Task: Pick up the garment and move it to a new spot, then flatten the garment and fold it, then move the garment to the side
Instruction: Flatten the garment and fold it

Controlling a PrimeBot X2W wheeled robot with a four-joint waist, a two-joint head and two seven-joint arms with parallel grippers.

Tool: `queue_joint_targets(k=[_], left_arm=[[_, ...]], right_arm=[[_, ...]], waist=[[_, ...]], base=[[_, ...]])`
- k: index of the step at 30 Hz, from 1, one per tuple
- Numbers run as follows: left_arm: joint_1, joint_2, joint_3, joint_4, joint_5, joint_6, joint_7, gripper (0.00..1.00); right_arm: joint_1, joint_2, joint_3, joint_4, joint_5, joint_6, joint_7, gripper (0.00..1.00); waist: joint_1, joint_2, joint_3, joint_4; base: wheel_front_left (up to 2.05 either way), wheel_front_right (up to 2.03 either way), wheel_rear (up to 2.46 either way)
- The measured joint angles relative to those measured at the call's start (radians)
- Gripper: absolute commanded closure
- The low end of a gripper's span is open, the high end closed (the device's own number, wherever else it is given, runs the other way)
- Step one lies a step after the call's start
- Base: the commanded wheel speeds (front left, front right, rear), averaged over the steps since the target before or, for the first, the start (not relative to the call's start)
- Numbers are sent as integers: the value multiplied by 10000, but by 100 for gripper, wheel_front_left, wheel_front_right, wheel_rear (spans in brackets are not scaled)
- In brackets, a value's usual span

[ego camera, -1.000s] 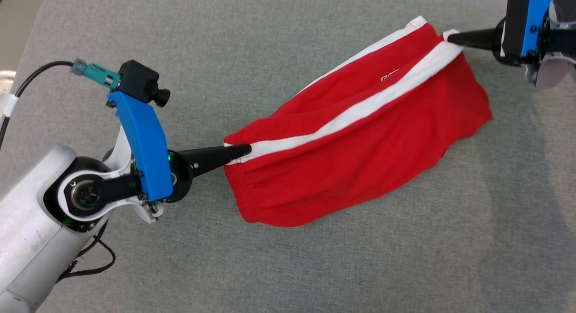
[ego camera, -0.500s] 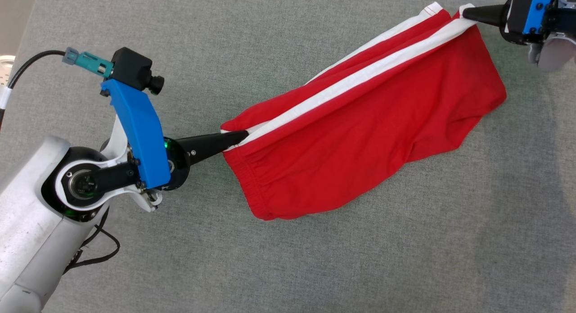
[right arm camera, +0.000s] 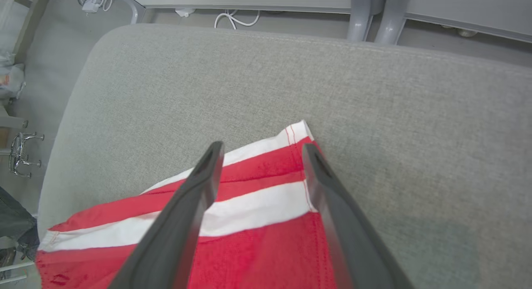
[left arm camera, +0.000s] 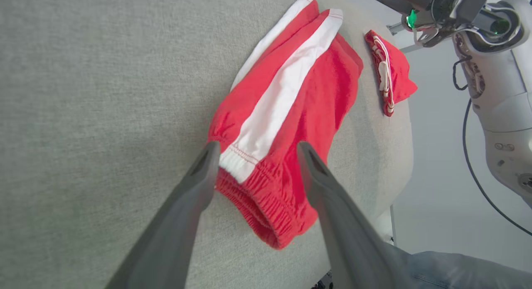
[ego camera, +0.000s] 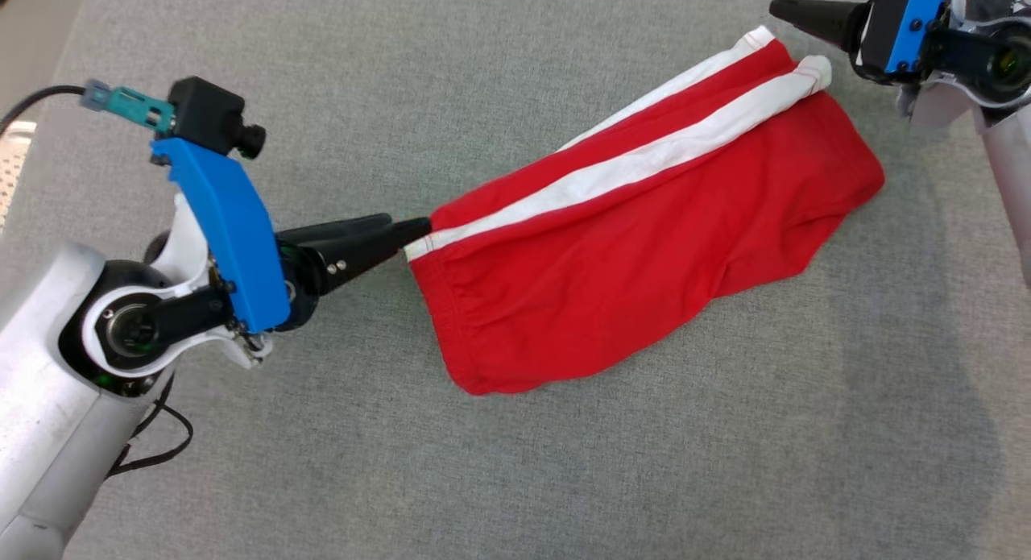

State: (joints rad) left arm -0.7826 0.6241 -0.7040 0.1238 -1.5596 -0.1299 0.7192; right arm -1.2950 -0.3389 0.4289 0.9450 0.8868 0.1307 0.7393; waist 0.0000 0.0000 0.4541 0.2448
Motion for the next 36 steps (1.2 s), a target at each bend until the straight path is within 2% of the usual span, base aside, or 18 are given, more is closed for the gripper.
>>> queue_joint_targets(k=[5, 10, 14, 18, 23, 26, 29, 36], left_arm=[[209, 395, 119, -504, 988, 0, -1444, 0], [614, 802, -52, -161, 3043, 0, -4648, 0], [965, 539, 209, 1053, 4479, 65, -7488, 0], [1464, 0, 228, 1544, 5430, 711, -9179, 0], [2183, -757, 502, 1442, 6241, 1406, -9768, 0], [2500, -1129, 763, 1350, 6677, 1471, -9793, 0], [2868, -1827, 1379, 1181, 7597, 1333, -9810, 0], [3866, -3223, 2245, 1910, 8556, 433, -9808, 0]], right_arm=[[807, -268, 240, -1580, 107, 0, -2006, 0], [1977, -639, 468, -2675, 107, 0, -4821, 0], [2999, -844, 650, -2477, -213, -2, -6441, 0], [3665, -723, 694, -1766, -364, 0, -7388, 0], [3783, -619, 947, -554, -734, 0, -7643, 0], [3750, -639, 1030, -19, -940, 0, -7643, 0], [3605, -665, 886, 865, -853, 0, -7478, 0], [3267, -807, 1185, 2332, -957, 0, -6585, 0]], waist=[[-1, -1, -428, -53], [-2, -2, -956, -74], [-2, -3, -1355, -47], [-2, -3, -1515, 63], [-1, -3, -1487, 328], [-1, -3, -1464, 476], [0, -3, -1435, 770], [0, -2, -1381, 1356]], base=[[0, 0, 0], [0, 0, 0], [0, 0, 0], [0, 0, 0], [0, 0, 0], [0, 0, 0], [0, 0, 0], [0, 0, 0]])
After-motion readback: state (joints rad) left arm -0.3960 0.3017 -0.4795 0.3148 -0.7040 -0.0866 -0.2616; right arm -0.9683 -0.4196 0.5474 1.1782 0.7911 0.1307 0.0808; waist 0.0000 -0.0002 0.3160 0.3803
